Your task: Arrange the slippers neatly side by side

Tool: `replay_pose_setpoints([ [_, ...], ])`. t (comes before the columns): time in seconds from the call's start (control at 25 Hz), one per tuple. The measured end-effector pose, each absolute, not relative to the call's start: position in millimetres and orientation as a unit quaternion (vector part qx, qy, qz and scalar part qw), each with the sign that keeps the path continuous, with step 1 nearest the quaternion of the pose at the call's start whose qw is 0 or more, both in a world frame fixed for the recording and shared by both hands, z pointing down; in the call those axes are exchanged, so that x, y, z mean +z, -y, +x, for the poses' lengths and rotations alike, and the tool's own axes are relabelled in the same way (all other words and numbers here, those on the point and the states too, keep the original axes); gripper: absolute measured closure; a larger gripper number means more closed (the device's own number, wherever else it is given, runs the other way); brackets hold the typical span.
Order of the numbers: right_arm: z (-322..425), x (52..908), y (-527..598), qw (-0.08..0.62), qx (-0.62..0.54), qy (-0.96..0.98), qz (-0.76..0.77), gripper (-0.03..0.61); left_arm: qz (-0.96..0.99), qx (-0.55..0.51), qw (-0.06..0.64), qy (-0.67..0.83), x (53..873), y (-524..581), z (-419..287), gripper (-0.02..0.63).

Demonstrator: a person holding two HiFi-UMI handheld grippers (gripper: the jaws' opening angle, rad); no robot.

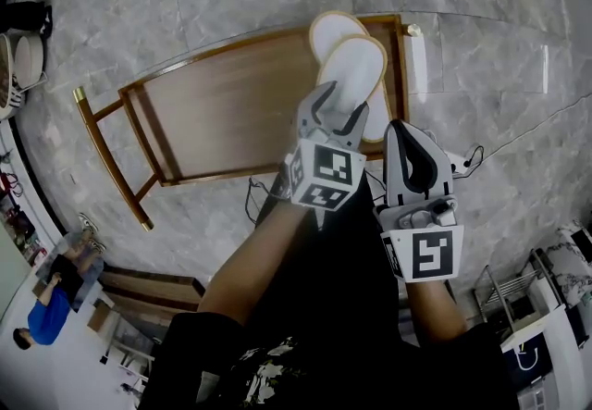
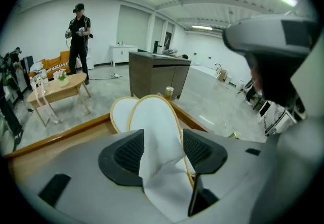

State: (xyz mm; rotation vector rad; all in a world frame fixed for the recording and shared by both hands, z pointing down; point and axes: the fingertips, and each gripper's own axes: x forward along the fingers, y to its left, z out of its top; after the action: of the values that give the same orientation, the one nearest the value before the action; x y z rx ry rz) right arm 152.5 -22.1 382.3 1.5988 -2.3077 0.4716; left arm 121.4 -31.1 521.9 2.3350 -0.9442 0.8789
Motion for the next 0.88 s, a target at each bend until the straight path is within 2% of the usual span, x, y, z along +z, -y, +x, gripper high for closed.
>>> replay_pose_setpoints([
  [0.16,159,385,21,0.148,0.168,0.803,0.553,0.588,0.826,0.343,0.242,0.377,533,34,115,0.399],
  [0.2,161,385,20,0.148,0.168,0.802,0.553,0.588,0.821,0.347,0.240,0.384,533,35,113,0.436],
  [0.24,162,385,20,0.147,0.169,0.802,0.554,0.588,0.817,0.348,0.239,0.392,532,35,110,0.509],
  [0.36,162,384,22,0.145,0.167,0.803,0.553,0.588,0.810,0.344,0.244,0.407,529,37,105,0.574],
  [0.88,138,375,22,0.138,0.156,0.818,0.536,0.588,0.790,0.287,0.281,0.463,494,39,72,0.594],
])
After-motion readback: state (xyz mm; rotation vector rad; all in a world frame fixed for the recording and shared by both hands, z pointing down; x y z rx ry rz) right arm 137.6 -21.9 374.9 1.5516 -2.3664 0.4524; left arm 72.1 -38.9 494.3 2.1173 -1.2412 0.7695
